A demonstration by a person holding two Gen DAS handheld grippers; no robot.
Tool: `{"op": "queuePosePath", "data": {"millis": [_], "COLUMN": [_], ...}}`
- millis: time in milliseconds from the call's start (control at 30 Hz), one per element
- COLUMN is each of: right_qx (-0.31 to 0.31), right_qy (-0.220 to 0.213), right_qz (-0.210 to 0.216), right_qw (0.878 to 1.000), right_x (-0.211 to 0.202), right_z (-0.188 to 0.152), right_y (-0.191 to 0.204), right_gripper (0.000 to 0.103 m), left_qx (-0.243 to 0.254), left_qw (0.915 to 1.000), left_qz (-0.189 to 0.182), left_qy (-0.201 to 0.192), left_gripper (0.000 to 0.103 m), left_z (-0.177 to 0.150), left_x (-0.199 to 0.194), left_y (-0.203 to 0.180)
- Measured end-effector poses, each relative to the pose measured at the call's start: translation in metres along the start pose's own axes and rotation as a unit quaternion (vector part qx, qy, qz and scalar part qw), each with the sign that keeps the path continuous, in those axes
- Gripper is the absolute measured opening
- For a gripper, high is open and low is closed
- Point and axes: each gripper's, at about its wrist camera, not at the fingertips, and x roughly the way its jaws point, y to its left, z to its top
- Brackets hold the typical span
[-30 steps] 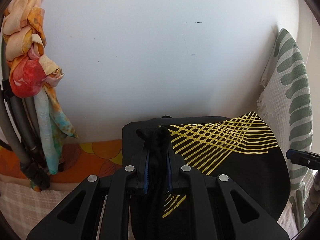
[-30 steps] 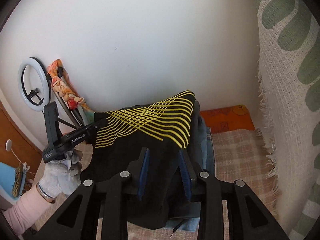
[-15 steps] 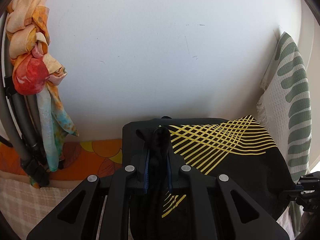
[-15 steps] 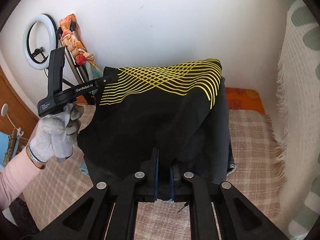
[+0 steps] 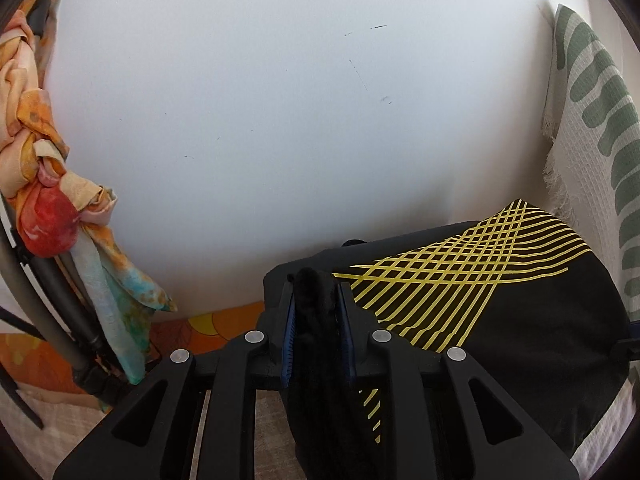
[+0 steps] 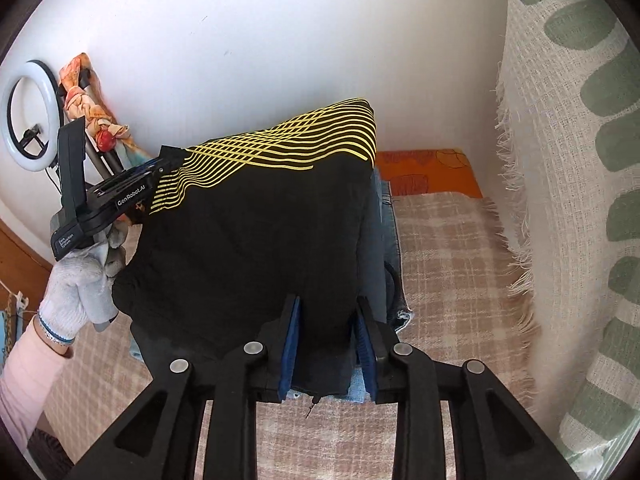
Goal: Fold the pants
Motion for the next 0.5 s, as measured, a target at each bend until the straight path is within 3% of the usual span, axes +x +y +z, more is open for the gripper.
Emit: {"op": "queuePosePath", "data": {"millis": [100, 200, 367, 500], "right_qx": [-0.012, -0.007, -0.003, -0.022], "right_qy": [0.002, -0.007, -0.062, -0.120], "right_qz": [-0.032, -0.045, -0.083, -0.067], "right_qw": [0.999, 0.999, 0.995, 0.990], "right_x": [0.000, -0.002, -0.023, -0.037], "right_z": [-0.001, -0.003, -0.004, 0.010], "right_y": [0.005, 0.005, 0.014, 0.033], "right_gripper": [0.032, 0.034, 0.037, 0.037], "left_qx": [-0.025, -0.023, -0.020, 0.014], "left_qw": [0.9993, 0.9996, 0.9998, 0.9998], "left_qz": [-0.019, -0.002, 0.001, 0.008], "left_qy": [0.020, 0.018, 0.006, -0.008], "left_gripper": [0.019, 0.034, 0.037, 0.044], "left_z": [0.002, 0.002, 0.001, 0.003], "left_x": [0.000, -0.005, -0.034, -0.048], "left_y": [0.008, 0.016, 0.022, 0.010]}}
